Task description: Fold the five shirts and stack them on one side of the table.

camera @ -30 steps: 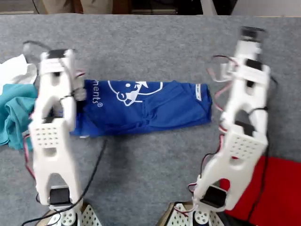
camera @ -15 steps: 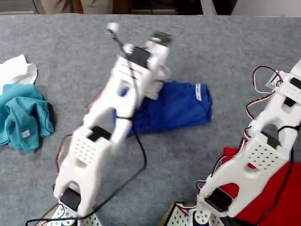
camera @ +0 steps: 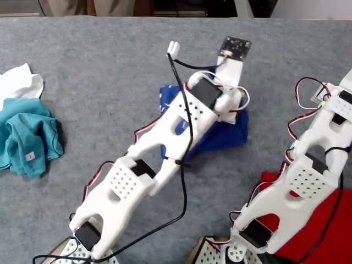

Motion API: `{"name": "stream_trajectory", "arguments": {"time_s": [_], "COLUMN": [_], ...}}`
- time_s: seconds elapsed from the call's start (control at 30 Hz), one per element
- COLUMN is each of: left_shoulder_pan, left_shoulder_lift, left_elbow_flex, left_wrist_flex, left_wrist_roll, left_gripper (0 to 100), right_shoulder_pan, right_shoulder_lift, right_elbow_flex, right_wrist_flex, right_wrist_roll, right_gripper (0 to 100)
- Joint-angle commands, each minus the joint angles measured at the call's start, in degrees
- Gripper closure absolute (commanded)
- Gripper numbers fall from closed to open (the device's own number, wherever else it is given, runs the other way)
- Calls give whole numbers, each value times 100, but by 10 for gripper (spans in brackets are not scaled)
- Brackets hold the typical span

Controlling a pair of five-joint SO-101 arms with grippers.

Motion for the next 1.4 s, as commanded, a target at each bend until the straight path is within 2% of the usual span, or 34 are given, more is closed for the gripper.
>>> {"name": "stream_trajectory", "arguments": {"time_s": [0.0, 0.23, 0.33, 0.43, 0.5, 0.67, 0.83, 1.0, 1.07, 1.23, 1.37], "left_shoulder_pan": [141, 193, 149, -97, -343, -1125, -2092, -3200, -3657, -4290, -4501], "left_shoulder_lift": [4, 66, 31, 13, 13, 57, 127, 295, 303, 312, 426], "left_elbow_flex": [-264, -264, -264, -281, -484, -1530, -1530, -1284, -1240, -809, -62], "left_wrist_flex": [-229, -299, -281, -158, -44, 527, 897, 1292, 1407, 1433, 1178], "left_wrist_roll": [79, 79, 132, 879, 1380, 1169, 1046, 1046, 809, -202, -949], "left_gripper": [981, 974, 873, 744, 718, 792, 984, 981, 981, 981, 981], "right_shoulder_pan": [101, 57, 31, -92, -180, -479, -1385, -2756, -3275, -4233, -4514], "right_shoulder_lift": [-163, -163, -163, -163, -163, -215, -382, -409, -356, 40, 716], "right_elbow_flex": [-330, -330, -321, -303, -338, -435, -1068, -1824, -2044, -2440, -3064], "right_wrist_flex": [-123, -123, -123, -105, 18, 308, 2092, 3754, 4132, 4378, 4343], "right_wrist_roll": [-18, -9, 105, 264, 378, 738, 1881, 2936, 3191, 3473, 3182], "right_gripper": [993, 993, 993, 993, 993, 993, 993, 993, 993, 993, 993]}}
